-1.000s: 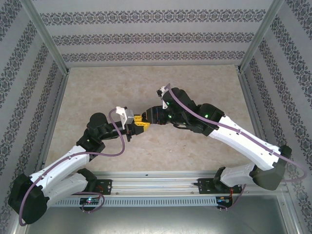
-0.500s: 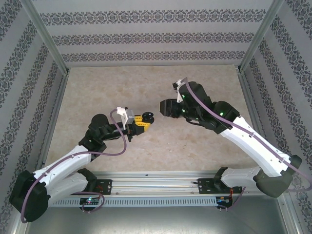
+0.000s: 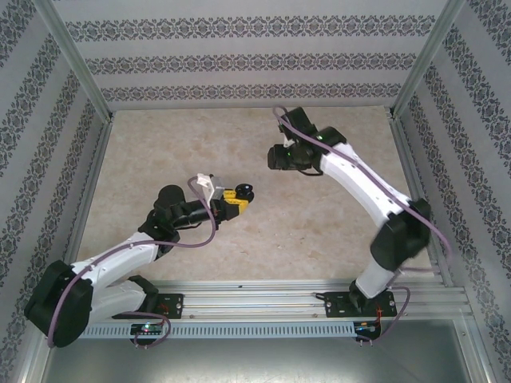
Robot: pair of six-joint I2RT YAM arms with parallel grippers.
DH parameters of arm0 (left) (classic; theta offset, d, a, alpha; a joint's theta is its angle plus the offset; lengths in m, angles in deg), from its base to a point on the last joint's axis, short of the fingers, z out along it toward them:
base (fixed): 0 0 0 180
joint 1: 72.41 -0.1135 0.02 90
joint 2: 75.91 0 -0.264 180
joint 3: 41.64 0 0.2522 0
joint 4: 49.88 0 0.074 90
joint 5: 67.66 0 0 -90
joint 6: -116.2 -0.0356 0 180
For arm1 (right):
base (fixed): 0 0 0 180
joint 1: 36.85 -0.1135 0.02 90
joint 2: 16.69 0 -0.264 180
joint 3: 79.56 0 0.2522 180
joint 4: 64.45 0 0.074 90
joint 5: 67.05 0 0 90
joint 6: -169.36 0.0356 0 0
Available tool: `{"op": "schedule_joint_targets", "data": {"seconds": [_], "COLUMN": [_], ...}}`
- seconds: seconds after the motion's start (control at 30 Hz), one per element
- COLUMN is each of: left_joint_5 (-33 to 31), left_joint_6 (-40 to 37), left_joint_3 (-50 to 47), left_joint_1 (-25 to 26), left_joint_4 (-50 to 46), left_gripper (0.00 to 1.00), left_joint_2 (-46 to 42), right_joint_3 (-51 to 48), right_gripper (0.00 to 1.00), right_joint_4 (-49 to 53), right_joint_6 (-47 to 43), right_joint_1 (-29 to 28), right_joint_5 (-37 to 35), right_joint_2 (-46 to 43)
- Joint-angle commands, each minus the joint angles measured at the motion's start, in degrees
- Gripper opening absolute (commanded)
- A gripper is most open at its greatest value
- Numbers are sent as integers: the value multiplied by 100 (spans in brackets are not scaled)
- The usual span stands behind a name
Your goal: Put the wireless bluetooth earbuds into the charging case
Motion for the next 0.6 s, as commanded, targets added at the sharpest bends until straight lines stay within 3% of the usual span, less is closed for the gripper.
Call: {"op": "schedule_joint_targets", "data": {"seconds": [0.0,0.27,0.57], "left_joint_5": [168,314,427], "left_joint_6": [105,127,306], "left_joint_3": [-42,-94,-120], "left_joint_1": [-132,-302,-432], "left_joint_4": [589,1091,1748], "left_gripper": [0,0,0], "left_joint_2": [141,710,1288], "right_joint_3": [756,2522,3760], "right_gripper": [51,48,47], "right_joint_4": [482,1017,1244], "right_joint_6": [-497,-747,-794], "right_joint_1": [171,485,634], "right_joint_5": [129,222,85], "right_joint_2": [813,2807,4025]}}
